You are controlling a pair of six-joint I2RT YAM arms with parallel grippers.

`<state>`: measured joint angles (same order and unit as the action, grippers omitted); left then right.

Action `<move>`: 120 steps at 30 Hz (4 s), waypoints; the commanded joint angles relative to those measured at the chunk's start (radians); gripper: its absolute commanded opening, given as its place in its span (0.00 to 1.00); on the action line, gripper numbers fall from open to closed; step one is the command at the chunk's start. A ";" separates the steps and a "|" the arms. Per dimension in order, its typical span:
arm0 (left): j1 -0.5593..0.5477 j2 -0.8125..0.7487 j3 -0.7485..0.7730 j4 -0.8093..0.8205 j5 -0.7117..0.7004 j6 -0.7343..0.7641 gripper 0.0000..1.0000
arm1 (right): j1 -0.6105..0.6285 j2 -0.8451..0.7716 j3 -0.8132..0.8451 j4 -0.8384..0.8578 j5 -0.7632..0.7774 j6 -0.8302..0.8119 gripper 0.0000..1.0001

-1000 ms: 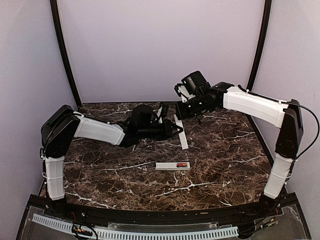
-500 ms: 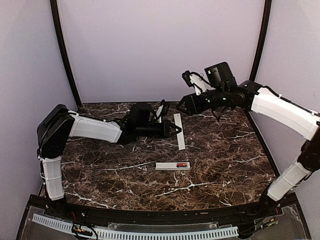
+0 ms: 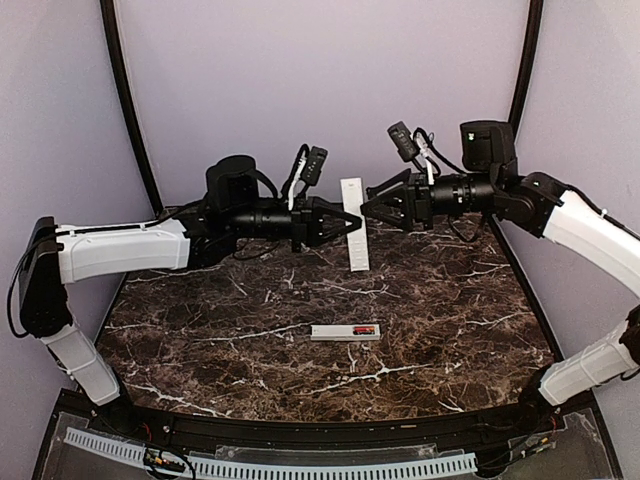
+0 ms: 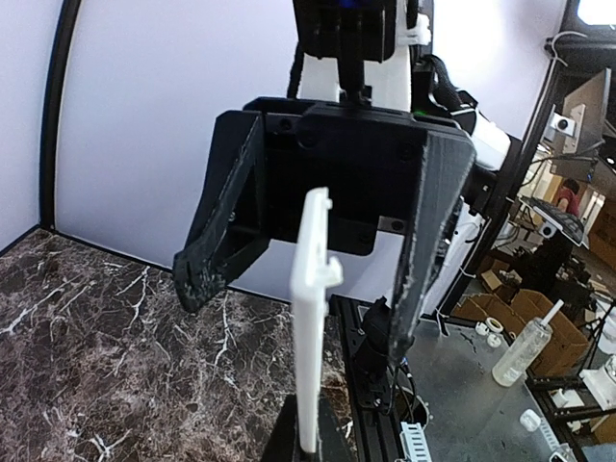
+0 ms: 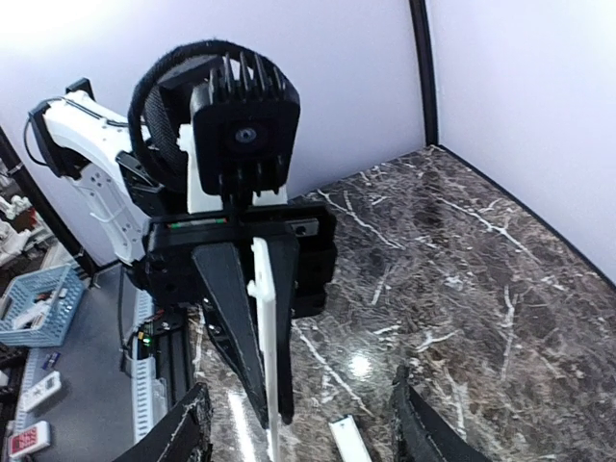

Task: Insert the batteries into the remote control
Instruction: Pass from the left arm to the right, then pass from the right arm to the left, then pass from the left arm to the right

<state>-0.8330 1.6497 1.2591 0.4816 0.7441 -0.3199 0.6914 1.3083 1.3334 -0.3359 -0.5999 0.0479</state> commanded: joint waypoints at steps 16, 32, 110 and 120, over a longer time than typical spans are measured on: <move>-0.014 -0.040 -0.025 -0.057 0.045 0.088 0.00 | 0.010 0.055 -0.014 0.137 -0.204 0.109 0.00; -0.053 -0.002 0.057 -0.283 -0.504 0.224 0.83 | 0.078 0.033 0.014 0.003 0.556 0.467 0.00; -0.120 -0.037 -0.009 0.043 0.034 0.200 0.20 | 0.027 -0.061 -0.145 0.408 -0.353 0.010 0.70; -0.122 -0.032 -0.009 0.054 0.036 0.190 0.20 | 0.033 -0.023 -0.133 0.410 -0.356 0.027 0.42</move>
<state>-0.9478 1.6398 1.2606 0.5045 0.7609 -0.1200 0.7235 1.2652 1.1801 0.0444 -0.9424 0.0620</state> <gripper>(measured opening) 0.275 0.396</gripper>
